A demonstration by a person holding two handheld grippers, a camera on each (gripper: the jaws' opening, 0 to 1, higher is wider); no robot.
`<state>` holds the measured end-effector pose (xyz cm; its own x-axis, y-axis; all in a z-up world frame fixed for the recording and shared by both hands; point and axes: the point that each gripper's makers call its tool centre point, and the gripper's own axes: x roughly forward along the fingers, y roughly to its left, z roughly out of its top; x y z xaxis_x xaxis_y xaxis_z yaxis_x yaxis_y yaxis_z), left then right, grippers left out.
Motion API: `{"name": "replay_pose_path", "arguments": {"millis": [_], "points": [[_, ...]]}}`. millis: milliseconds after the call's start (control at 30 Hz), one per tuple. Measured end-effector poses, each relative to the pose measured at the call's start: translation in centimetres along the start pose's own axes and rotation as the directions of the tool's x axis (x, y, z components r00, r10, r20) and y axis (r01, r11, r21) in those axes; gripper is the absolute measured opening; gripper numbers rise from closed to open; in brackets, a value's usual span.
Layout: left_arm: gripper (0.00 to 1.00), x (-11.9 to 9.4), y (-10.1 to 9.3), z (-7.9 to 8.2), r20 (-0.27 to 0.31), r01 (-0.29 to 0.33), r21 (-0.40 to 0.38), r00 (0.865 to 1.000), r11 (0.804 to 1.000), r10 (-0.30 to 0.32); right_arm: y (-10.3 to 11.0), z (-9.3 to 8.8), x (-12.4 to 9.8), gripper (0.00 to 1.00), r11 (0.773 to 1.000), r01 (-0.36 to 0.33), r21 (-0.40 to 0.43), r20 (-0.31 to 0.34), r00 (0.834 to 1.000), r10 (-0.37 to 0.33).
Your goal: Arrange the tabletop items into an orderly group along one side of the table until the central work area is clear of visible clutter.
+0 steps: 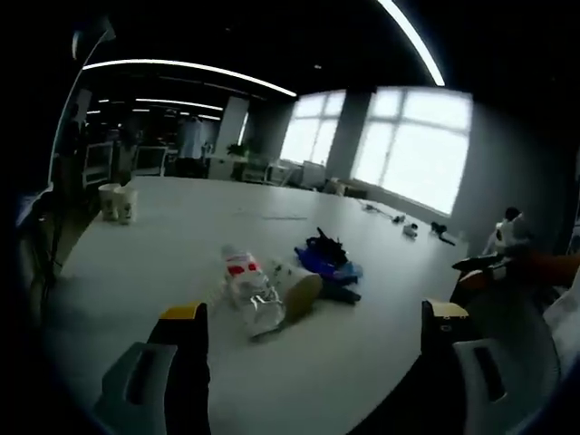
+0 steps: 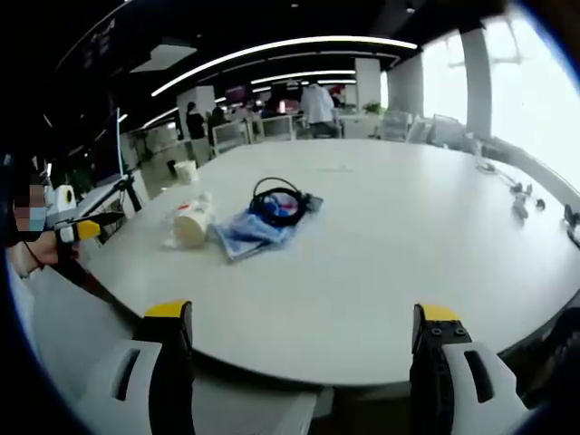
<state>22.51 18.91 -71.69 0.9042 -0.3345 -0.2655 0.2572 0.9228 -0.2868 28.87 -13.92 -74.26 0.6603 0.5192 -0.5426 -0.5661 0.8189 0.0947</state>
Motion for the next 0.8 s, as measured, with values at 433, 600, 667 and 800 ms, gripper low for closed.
{"name": "replay_pose_path", "arguments": {"millis": [433,600,667,800], "points": [[0.97,-0.3,0.9,-1.3,-0.047,-0.04,-0.073,0.998,0.997,0.036,0.3,0.5,0.2,0.99,1.0,-0.008,-0.017,0.0,1.0,0.008],[0.97,-0.4,1.0,-1.3,-0.049,-0.042,-0.079,0.998,0.996,0.038,0.6,0.6,0.4,0.99,1.0,-0.015,-0.026,-0.004,1.0,0.015],[0.97,-0.5,1.2,-1.3,-0.048,-0.045,-0.081,0.998,0.996,0.041,0.6,0.7,0.5,0.99,0.999,-0.02,-0.03,-0.005,1.0,0.02],[0.97,-0.5,1.3,-1.3,-0.051,-0.043,-0.08,0.998,0.996,0.039,0.5,0.7,0.6,0.99,0.999,-0.018,-0.035,-0.012,1.0,0.018]]}}
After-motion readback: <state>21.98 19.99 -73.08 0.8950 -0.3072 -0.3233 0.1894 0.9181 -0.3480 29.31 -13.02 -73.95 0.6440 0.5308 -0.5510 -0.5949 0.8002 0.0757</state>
